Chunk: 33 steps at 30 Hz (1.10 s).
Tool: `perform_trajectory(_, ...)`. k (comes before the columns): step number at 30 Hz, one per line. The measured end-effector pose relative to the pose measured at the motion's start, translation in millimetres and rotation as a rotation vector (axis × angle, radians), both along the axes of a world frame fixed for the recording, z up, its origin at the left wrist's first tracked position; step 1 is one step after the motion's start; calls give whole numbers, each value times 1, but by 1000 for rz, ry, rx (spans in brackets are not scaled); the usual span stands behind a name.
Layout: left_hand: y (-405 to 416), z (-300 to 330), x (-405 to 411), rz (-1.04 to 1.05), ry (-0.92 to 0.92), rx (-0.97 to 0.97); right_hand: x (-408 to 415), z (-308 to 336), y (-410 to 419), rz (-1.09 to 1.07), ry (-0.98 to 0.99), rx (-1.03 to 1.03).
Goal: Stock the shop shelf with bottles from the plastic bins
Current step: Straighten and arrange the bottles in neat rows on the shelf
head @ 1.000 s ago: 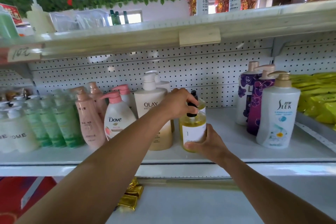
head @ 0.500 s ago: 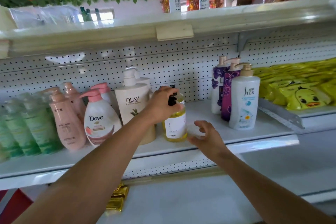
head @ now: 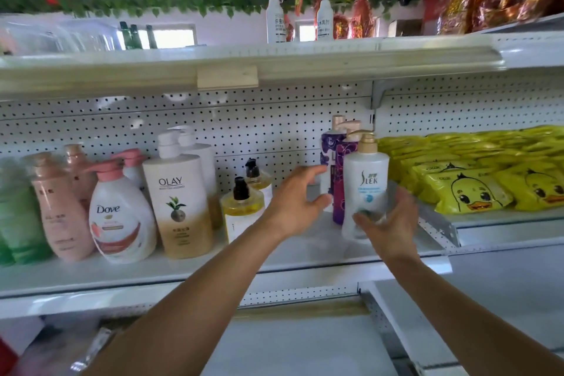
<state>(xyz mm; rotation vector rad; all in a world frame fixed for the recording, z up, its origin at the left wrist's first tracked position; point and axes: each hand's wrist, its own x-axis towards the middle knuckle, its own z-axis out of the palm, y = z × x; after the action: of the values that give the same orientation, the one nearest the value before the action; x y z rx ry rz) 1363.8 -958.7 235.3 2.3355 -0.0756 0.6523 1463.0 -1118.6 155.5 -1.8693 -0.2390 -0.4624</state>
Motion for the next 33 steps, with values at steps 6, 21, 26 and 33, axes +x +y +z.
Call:
perform_trajectory(6, -40, 33, 56, -24, 98, -289, 28, 4, -17, 275, 142, 50)
perform_trajectory(21, 21, 35, 14, 309, -120, -293, -9, 5, 53, 468, 130, -124)
perform_trajectory(26, 25, 58, 12, 387, -140, 286, -29, 8, 76, 504, 94, -110)
perform_trajectory(33, 27, 58, 25, 330, 143, 461, 12, 29, 28, 313, -105, -93)
